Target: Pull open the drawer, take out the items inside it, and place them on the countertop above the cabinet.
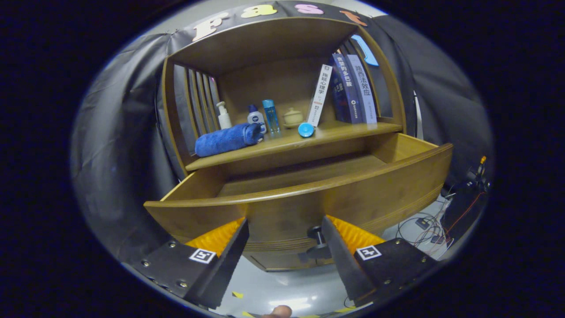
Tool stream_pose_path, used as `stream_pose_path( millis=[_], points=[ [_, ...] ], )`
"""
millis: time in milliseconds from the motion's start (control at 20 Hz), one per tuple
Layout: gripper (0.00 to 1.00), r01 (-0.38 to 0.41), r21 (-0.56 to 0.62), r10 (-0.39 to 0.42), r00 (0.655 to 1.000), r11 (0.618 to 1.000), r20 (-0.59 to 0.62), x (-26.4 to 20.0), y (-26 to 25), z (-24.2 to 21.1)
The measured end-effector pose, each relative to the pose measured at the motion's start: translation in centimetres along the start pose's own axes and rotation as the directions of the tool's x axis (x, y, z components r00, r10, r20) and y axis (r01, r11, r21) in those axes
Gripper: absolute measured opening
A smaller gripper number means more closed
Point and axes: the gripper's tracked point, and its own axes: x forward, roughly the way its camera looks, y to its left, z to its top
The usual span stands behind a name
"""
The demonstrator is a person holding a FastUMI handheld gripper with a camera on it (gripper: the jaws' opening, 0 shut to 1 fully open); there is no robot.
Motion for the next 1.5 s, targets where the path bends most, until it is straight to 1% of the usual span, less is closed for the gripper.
stream_pose_path(
  millis=[50, 100, 150, 350, 400, 600, 700, 750, 900, 1150, 1500],
  points=[
    [1.0, 0.004, 0.001, -0.004, 1.0, 1.0, 0.021, 0.7, 0.0, 0.8],
    [1.0, 0.005, 0.0, -0.005, 1.0, 1.0, 0.001, 1.3, 0.0, 0.4],
    [1.0, 0.005, 0.007, -0.005, 1.0, 1.0, 0.018, 1.8, 0.0, 1.0],
    [1.0, -0.008, 0.016, 0.007, 1.0, 1.0, 0.022, 3.2, -0.2, 1.2],
    [1.0, -0.008, 0.021, 0.007, 1.0, 1.0, 0.016, 3.7, -0.3, 0.6],
    [1.0, -0.011, 0.033, 0.011, 1.0, 0.999, 0.011, 5.2, -1.0, 0.6],
    [1.0, 0.0, 0.043, 0.001, 0.999, 0.999, -0.036, 6.7, -1.4, -0.7],
    [1.0, 0.01, 0.028, -0.008, 0.997, 1.0, -0.07, 7.2, -1.4, -1.4],
    [1.0, 0.029, -0.049, -0.034, 0.993, 0.998, -0.113, 8.5, -1.2, -2.1],
    [1.0, 0.028, -0.049, -0.033, 0.993, 0.998, -0.11, 10.8, -1.5, -1.2],
    [1.0, 0.022, -0.042, -0.026, 0.994, 0.999, -0.107, 12.6, -1.3, -0.6]
  ],
)
